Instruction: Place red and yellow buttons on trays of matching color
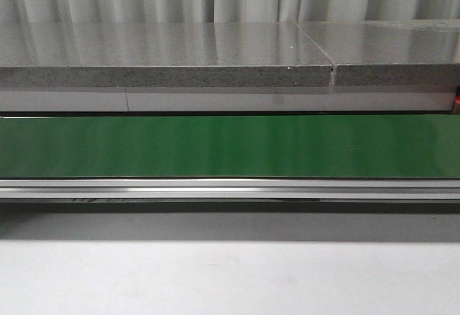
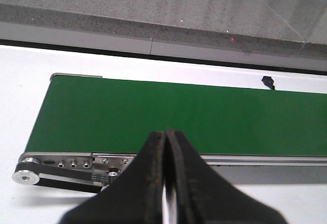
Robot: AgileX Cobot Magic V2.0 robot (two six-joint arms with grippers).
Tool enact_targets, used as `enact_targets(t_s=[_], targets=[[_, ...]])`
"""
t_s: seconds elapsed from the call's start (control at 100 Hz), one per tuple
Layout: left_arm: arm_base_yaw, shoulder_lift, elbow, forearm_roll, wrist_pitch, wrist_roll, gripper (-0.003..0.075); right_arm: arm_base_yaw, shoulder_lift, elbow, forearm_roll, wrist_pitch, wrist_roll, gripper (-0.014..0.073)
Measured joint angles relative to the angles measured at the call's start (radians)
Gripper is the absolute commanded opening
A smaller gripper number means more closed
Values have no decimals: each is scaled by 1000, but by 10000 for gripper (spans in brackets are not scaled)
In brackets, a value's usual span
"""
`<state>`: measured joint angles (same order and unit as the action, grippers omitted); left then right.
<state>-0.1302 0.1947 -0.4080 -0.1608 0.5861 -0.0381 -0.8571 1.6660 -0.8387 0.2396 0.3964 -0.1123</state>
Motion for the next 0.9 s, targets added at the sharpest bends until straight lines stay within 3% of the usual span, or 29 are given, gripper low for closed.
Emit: enact_targets(t_s=[0.1,0.43,0.9], targets=[[0,0,0,0,0,0,-19,0,4,0,0,12,-2,556],[0,0,0,0,0,0,-19,0,-35,0,-2,27,-2,555],[0,0,0,0,0,0,-19,31,-291,-11,0,48,-4,549]])
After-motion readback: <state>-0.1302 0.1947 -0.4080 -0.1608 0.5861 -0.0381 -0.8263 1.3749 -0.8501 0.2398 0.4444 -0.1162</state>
